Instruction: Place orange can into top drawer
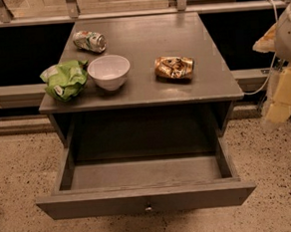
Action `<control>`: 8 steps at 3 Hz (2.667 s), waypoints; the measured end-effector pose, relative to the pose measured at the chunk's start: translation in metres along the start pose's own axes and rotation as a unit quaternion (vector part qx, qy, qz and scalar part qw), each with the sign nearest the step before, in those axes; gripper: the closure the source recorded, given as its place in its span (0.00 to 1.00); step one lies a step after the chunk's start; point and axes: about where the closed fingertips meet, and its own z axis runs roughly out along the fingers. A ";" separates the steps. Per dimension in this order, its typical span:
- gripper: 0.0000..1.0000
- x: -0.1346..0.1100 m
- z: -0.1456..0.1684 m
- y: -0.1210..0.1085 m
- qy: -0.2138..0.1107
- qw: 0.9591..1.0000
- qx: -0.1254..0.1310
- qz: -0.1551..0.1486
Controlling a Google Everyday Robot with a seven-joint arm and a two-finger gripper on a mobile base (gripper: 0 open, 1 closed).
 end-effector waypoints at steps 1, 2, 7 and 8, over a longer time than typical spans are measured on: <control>0.00 0.000 0.000 0.000 0.000 1.000 0.000 0.000; 0.00 -0.007 0.013 -0.034 -0.008 1.000 0.007 -0.014; 0.03 -0.120 0.212 -0.174 -0.041 0.994 -0.091 -0.043; 0.21 -0.123 0.224 -0.176 -0.041 0.994 -0.097 -0.036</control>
Offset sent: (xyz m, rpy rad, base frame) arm 0.1018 -0.0041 -0.0086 0.0108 -0.0419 0.0755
